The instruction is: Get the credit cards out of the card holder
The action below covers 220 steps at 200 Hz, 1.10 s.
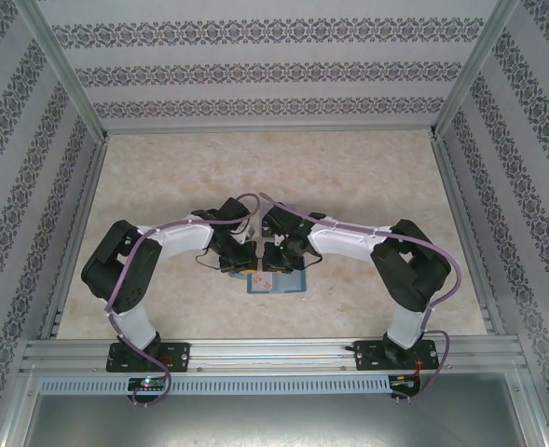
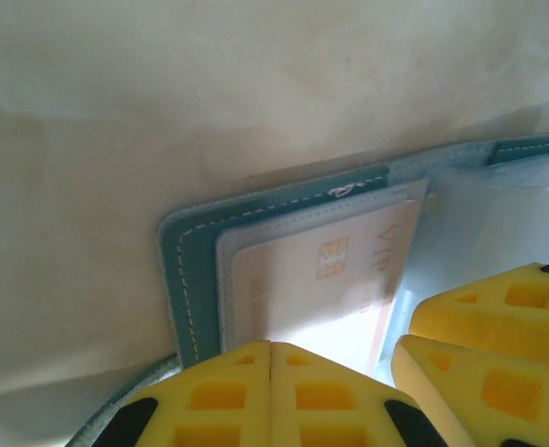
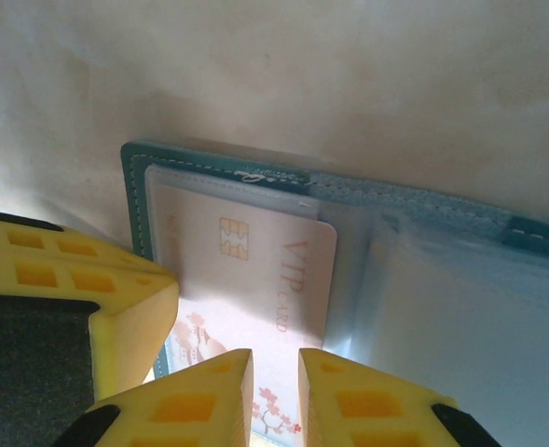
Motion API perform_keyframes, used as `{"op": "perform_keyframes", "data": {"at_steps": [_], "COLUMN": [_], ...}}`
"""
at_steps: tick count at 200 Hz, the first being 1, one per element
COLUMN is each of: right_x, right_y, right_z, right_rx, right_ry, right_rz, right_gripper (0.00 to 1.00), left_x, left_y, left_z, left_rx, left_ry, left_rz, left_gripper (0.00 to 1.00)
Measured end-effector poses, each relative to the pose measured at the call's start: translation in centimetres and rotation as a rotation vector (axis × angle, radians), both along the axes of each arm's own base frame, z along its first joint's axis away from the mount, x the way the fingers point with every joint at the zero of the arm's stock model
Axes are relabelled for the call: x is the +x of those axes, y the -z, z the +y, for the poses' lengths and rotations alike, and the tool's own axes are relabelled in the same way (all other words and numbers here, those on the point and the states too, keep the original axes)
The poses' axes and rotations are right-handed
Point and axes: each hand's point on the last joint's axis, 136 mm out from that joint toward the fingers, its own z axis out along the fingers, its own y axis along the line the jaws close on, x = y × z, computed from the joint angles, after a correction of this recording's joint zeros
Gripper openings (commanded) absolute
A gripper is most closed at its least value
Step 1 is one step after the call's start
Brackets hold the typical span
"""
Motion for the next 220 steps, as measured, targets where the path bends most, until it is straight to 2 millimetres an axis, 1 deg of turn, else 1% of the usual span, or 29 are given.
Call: {"op": "perform_keyframes", "data": {"at_steps": [90, 121, 220], "right_x": [-0.1, -0.1, -0.1], "right_y": [0.7, 0.9, 1.2], "right_z": [0.3, 0.2, -1.3], "right_rx": [0.012, 0.007, -0.079], "right_ry": [-0.006, -0.005, -0.001], "right_rz": [0.012, 0.015, 0.008], "right_gripper": [0.22, 0.26, 0.27], "left_x": [0.0, 0.0, 0.1], "left_y": [0.2, 0.2, 0.2], "left_z": [0.0, 0.0, 0.2], "left_rx": [0.002, 0.002, 0.021], "left_ry": [0.0, 0.0, -0.002], "left_rz": [0.002, 0.002, -0.003], "left_gripper": [0.0, 0.0, 0.0]}}
